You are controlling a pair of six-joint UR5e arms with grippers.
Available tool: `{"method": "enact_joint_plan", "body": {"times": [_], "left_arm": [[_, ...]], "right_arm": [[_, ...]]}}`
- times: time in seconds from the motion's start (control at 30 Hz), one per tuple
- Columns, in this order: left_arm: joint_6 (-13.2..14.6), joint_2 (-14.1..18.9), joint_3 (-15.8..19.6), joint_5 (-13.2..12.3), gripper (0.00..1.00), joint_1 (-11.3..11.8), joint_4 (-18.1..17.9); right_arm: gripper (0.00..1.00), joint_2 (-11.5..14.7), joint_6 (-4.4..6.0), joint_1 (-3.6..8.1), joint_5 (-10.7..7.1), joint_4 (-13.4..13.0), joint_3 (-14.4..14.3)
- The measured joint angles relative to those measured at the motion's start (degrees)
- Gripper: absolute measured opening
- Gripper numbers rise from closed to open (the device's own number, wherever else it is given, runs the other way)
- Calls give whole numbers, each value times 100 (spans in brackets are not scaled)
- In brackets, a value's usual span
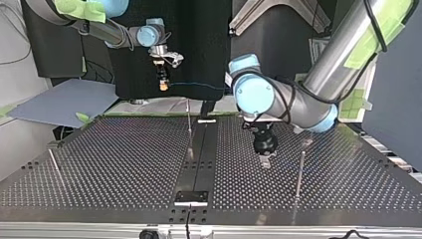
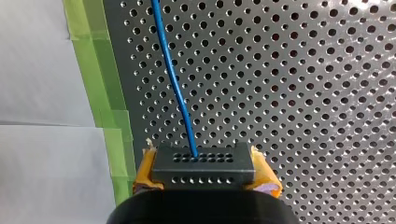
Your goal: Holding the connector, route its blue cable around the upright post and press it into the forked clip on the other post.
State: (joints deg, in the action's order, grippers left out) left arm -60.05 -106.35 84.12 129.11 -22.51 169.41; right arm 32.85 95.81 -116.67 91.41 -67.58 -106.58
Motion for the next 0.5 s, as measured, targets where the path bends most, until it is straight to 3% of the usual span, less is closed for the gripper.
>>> {"method": "enact_joint_plan", "body": {"times": [0.5], "left_arm": [[-74, -42, -713, 216, 100, 25, 654]], "right_arm": [[0, -1, 18, 0, -69, -36, 0]]}}
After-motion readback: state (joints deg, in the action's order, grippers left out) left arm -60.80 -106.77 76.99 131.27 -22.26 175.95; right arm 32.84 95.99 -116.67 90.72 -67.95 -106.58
